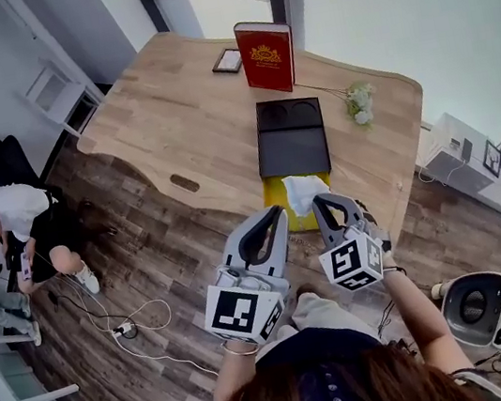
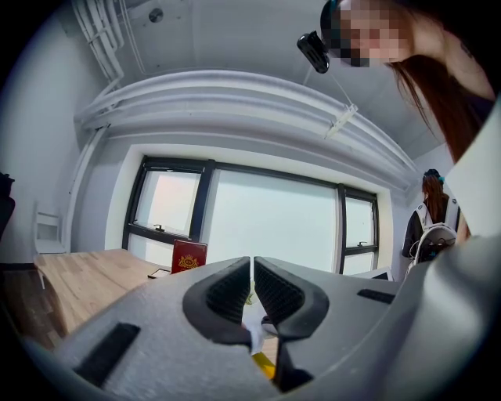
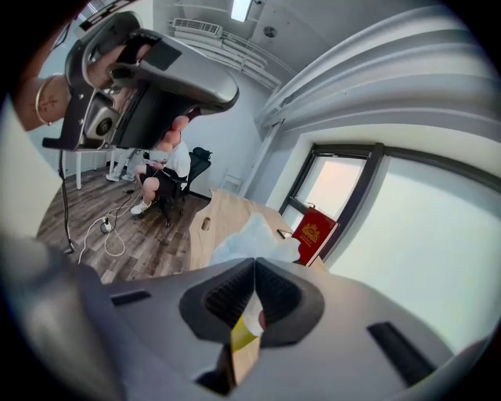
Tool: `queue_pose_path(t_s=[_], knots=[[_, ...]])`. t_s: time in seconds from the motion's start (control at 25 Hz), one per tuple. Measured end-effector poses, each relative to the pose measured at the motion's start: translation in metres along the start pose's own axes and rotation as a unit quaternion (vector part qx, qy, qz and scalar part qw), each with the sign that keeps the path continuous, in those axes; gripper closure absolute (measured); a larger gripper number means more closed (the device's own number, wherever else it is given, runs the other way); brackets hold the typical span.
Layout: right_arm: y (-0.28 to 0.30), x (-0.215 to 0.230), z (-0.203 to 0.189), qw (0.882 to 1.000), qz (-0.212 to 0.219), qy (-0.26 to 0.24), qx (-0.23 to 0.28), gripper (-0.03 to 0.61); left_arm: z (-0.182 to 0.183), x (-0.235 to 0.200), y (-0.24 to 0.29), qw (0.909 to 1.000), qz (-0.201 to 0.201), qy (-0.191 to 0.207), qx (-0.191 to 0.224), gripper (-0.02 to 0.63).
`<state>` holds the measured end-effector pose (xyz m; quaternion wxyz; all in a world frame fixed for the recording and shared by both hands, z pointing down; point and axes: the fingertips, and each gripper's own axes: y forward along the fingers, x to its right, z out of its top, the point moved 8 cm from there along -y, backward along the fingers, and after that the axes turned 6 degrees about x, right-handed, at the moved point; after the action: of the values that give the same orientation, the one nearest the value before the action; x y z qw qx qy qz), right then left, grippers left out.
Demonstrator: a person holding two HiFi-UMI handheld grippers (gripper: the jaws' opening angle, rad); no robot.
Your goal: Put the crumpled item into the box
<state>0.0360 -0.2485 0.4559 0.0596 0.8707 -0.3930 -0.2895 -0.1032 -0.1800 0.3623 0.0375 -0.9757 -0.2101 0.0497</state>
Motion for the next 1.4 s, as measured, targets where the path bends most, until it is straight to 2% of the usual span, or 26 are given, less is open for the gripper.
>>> queue_pose_path(t_s=[0.64, 1.4], knots=[[0.044, -0.014, -0.047, 0.997, 0.052, -0.035, -0.042, 0.552, -0.010, -0.007, 0.003, 0.9997, 0.016, -0.004, -0.019, 0.577], [0.088, -0.031, -0.084, 0.988, 0.113, -0.069, -0.083, 0.552, -0.015, -0.009, -0.001, 0.9983, 0.042, -0.003, -0.041, 0.577]])
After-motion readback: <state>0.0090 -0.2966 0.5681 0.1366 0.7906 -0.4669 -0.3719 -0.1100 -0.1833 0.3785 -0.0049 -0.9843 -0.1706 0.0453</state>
